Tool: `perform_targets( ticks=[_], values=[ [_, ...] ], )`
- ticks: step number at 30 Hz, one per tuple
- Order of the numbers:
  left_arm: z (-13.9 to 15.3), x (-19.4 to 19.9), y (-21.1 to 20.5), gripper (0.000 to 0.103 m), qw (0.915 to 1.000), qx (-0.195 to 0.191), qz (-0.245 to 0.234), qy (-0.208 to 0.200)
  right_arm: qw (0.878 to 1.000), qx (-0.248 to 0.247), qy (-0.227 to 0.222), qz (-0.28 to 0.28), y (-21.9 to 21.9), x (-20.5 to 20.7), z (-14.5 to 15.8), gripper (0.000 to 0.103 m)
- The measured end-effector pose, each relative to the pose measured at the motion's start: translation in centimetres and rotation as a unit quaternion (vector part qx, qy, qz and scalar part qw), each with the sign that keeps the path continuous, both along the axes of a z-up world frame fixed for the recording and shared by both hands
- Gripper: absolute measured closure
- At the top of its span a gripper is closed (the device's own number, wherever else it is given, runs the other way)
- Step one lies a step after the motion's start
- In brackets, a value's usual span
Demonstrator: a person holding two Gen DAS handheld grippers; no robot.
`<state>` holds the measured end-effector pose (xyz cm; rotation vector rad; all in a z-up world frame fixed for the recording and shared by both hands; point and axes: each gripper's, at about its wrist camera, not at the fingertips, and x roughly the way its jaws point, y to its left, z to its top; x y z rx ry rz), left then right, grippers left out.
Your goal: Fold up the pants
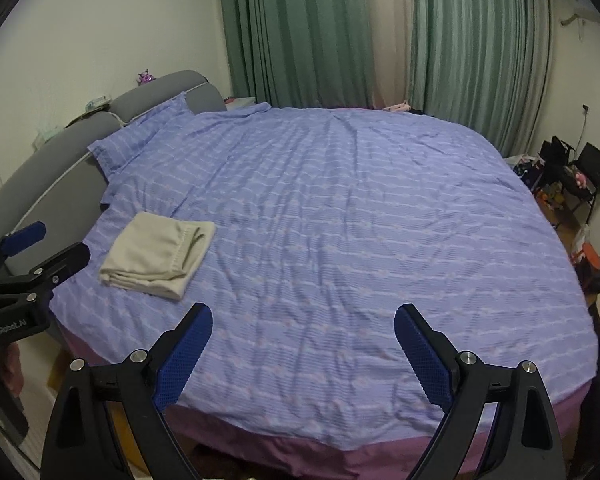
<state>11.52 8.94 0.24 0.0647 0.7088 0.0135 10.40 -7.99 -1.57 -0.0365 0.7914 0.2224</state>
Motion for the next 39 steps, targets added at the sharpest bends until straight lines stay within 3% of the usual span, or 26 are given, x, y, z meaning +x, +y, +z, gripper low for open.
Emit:
perform_targets(
  ticks=[8, 22, 39],
  values=[
    [0.6, -1.5, -3.1, 0.0, 0.9999, -0.007, 0.002, 0.008, 1.0, 0.005, -0.008, -0.007, -3.2, -2.2, 0.9, 0.01],
    [0.5, -2.5, -4.3, 0.0, 0.999, -0.032, -0.001, 0.031, 0.999, 0.019, -0.01, -0.024, -5.3, -4.1, 0.9, 0.01],
    [1.0, -2.8, -5.6, 0.0, 0.9999, -0.002, -0.006, 0.015, 0.999, 0.027, -0.021, -0.026, -6.3, -4.3, 1.2, 0.01]
  ],
)
